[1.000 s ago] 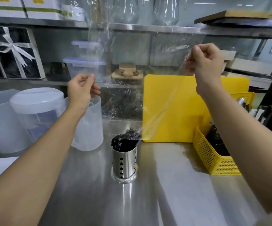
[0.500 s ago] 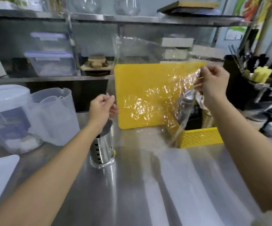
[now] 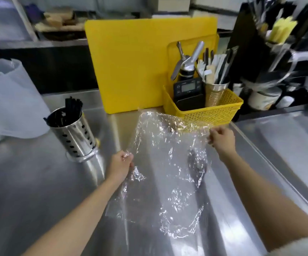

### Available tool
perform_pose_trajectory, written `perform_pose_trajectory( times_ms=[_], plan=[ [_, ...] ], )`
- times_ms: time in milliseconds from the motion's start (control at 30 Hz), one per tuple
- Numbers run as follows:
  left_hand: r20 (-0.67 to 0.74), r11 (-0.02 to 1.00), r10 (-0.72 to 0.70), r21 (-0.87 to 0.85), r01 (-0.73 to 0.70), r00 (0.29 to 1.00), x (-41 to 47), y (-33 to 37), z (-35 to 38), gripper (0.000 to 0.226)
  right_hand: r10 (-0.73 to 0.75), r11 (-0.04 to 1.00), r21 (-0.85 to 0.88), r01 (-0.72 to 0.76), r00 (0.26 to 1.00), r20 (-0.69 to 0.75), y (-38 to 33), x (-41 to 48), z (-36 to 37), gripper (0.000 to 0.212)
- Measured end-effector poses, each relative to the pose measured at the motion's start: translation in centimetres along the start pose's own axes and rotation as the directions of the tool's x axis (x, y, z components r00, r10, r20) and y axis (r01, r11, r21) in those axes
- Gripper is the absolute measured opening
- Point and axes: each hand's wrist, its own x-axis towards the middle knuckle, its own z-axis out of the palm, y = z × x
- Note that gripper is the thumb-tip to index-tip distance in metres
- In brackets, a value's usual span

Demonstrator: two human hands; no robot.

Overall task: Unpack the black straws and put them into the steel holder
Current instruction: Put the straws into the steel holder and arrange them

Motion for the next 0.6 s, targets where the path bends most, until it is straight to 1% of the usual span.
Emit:
perform_pose_trajectory(
  times_ms=[67,100,167,233,333,433,500,533,600],
  plan=[
    [-0.053,0.982,-0.007,0.190,0.017,0.999,-0.6,-1.0,1.1,0.019,0.039,0.997,-0.062,-0.035,0.998,0.057,2.7,0.5,0.3,0.017],
    [-0.077,0.968,-0.004,0.250,0.023,0.997,-0.7,-1.3,1.6,0.016,0.049,0.993,-0.113,-0.039,0.995,0.082,3.8,0.9,0.5,0.018],
    [-0.094,0.950,-0.022,0.308,0.050,0.995,-0.9,-2.0,2.5,0.015,0.066,0.976,-0.216,-0.040,0.991,0.118,5.3,1.6,0.7,0.019],
    [-0.092,0.941,-0.032,0.332,0.061,0.995,-1.0,-2.4,3.0,0.013,0.086,0.958,-0.284,-0.042,0.986,0.145,6.2,2.2,0.9,0.018],
    [-0.113,0.930,0.015,0.366,0.028,0.993,-1.2,-2.3,2.9,0.011,0.121,0.896,-0.444,-0.021,0.973,0.196,6.0,2.8,1.1,0.020],
    [-0.112,0.927,-0.025,0.369,0.065,0.993,-1.4,-1.6,1.6,0.020,0.131,0.793,-0.606,0.061,0.954,0.268,4.7,3.6,1.5,0.015],
    [-0.093,0.922,-0.043,0.380,0.075,0.995,-1.4,-1.3,0.2,0.020,0.102,0.712,-0.690,0.131,0.953,0.285,3.2,3.9,1.7,0.020],
    [-0.089,0.924,-0.045,0.375,0.075,0.995,-1.4,-1.2,-0.7,0.020,0.066,0.703,-0.692,0.164,0.954,0.292,2.3,4.0,2.0,0.025],
    [-0.103,0.935,-0.049,0.346,0.082,0.993,-1.3,-1.0,-2.8,0.022,-0.010,0.751,-0.618,0.234,0.939,0.344,0.2,3.6,3.0,0.032]
  ],
)
